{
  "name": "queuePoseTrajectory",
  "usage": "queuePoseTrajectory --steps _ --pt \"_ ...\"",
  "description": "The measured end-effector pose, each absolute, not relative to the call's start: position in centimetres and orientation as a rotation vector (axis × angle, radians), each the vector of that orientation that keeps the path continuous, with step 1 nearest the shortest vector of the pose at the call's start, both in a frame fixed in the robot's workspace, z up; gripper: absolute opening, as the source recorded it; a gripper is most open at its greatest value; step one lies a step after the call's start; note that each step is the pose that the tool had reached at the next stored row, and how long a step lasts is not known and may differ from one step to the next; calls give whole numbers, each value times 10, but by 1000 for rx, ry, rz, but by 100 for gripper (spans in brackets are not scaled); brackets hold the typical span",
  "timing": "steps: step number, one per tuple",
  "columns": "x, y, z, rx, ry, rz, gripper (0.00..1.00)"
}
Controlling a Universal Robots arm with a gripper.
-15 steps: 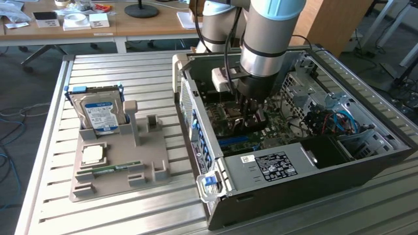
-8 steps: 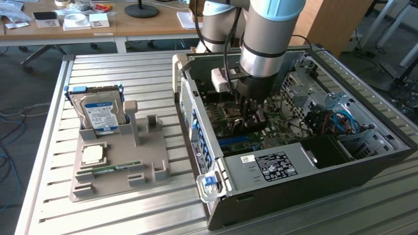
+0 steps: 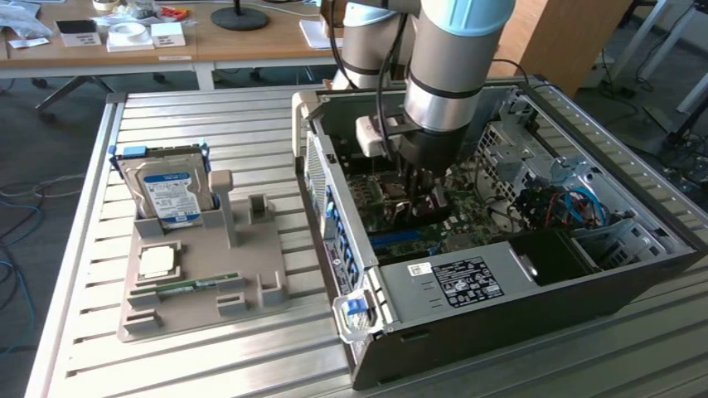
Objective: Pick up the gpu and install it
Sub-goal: 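Insert the gpu into the slot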
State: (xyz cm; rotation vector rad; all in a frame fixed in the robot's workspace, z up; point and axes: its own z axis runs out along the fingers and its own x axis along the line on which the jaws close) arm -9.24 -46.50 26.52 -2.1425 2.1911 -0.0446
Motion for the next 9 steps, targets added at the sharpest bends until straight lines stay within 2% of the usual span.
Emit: queuePoseTrajectory --steps 9 --pt "-94 -465 261 -2139 2195 -45 27"
